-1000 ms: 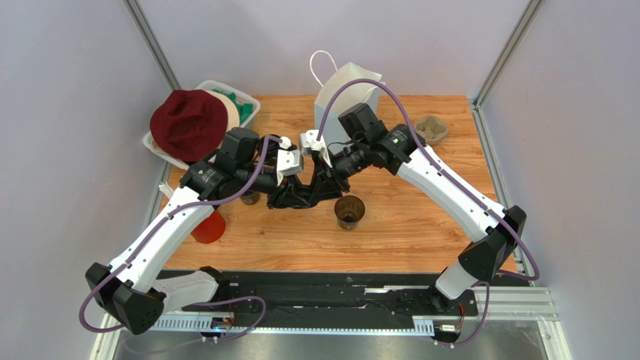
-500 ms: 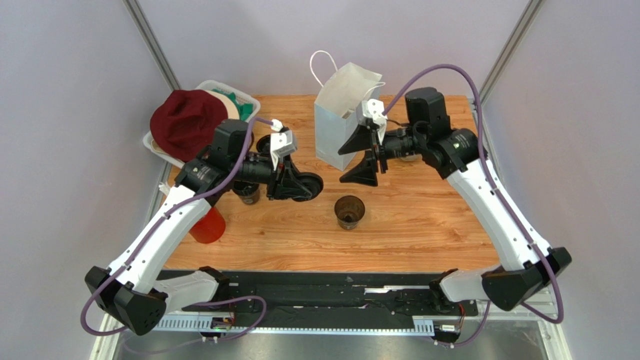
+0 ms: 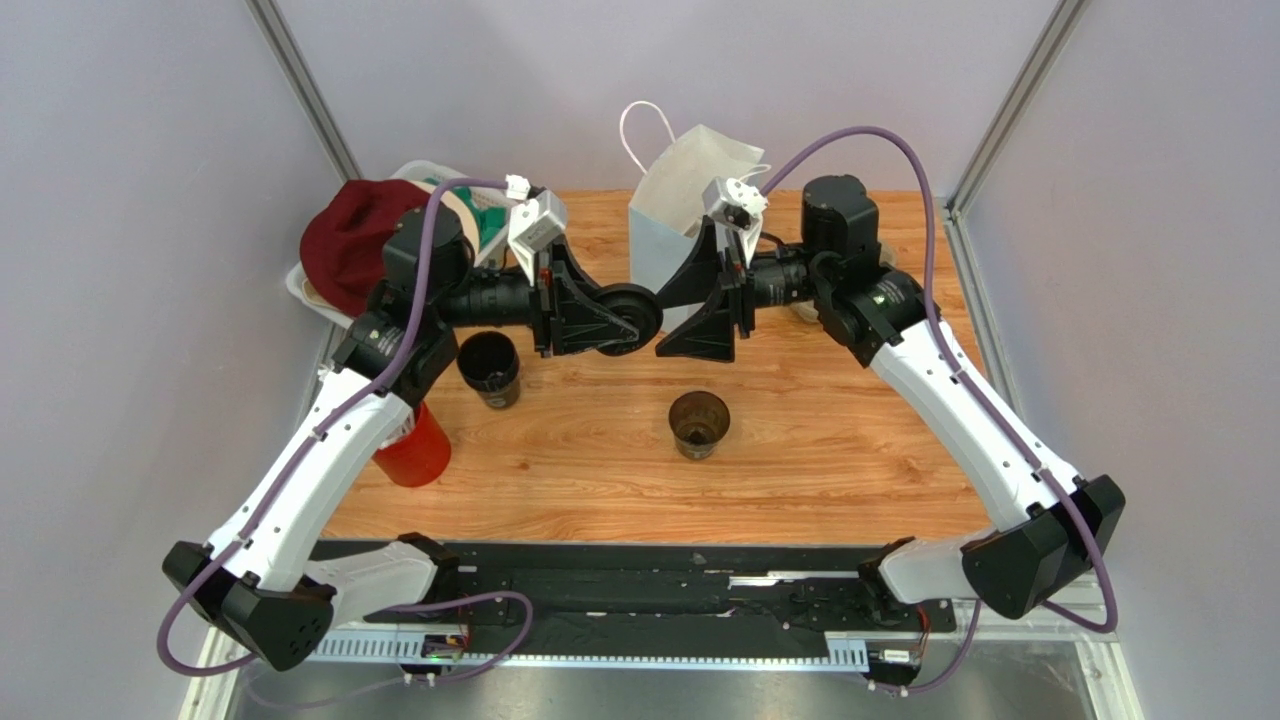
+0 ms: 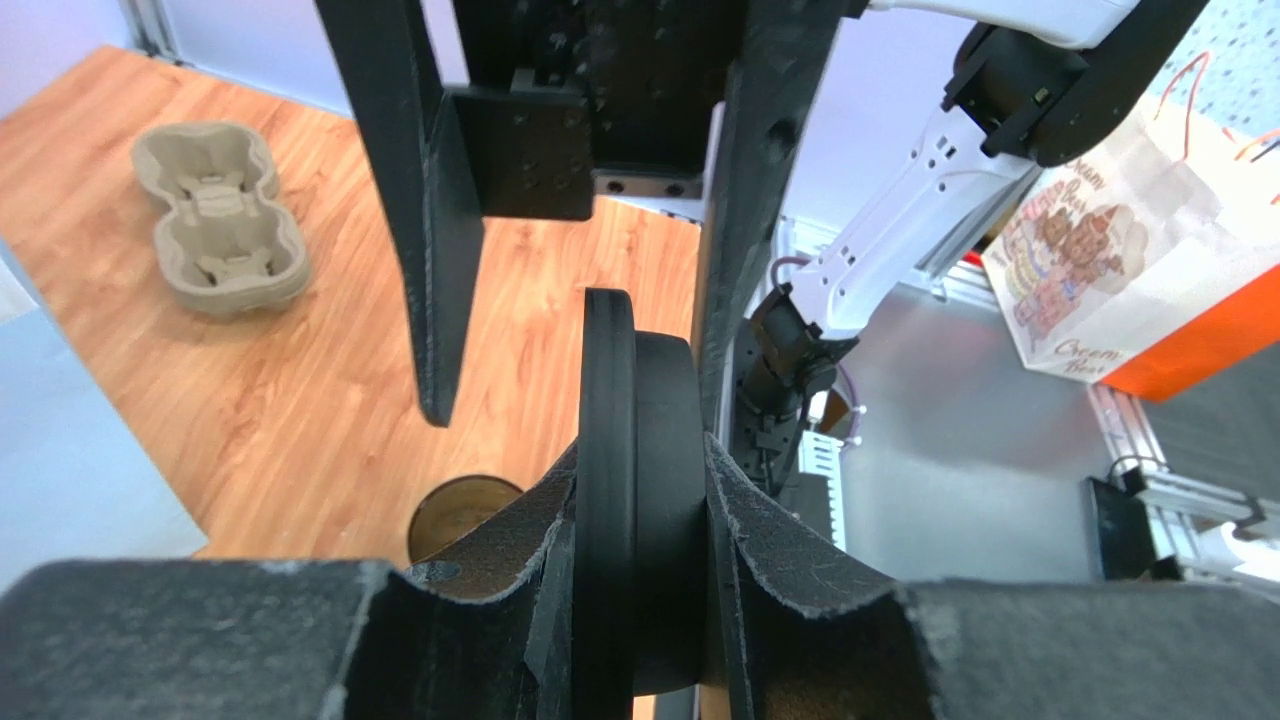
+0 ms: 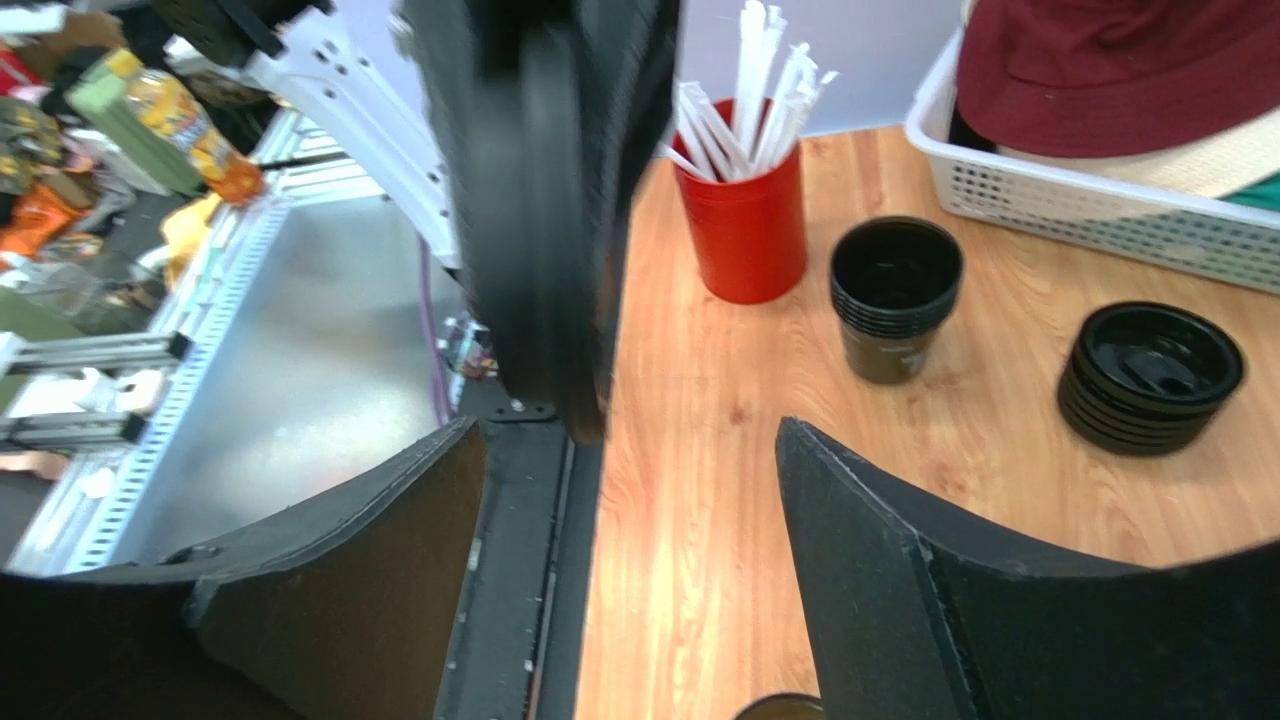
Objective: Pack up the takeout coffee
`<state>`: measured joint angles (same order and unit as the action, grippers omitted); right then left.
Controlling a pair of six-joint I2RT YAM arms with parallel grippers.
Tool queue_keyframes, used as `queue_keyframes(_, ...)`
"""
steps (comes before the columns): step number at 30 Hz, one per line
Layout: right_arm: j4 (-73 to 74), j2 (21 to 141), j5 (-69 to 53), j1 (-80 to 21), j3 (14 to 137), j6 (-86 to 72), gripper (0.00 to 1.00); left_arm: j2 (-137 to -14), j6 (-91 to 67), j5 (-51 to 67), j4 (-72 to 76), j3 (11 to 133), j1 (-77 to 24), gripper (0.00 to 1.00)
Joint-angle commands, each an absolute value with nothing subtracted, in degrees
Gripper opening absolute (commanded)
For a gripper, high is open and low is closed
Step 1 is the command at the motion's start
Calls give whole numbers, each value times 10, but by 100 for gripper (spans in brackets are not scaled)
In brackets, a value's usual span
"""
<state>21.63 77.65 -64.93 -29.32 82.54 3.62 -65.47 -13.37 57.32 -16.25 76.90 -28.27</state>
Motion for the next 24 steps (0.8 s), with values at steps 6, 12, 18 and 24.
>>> queue_keyframes(6, 5, 780, -702, -292, 805, -170, 69, -661, -225, 584, -53, 729, -272, 18)
queue_keyframes(12, 4, 783, -698, -291, 789, -172, 61, -663, -245, 587, -31, 725, -267, 18)
queue_keyframes(18, -45, 790, -700, -291, 779, -198, 54, -664, -266, 592, -9, 721, -263, 18)
queue_keyframes(24, -91, 803, -714, -292, 783, -242, 49, -664, -272, 593, -3, 714, -263, 18)
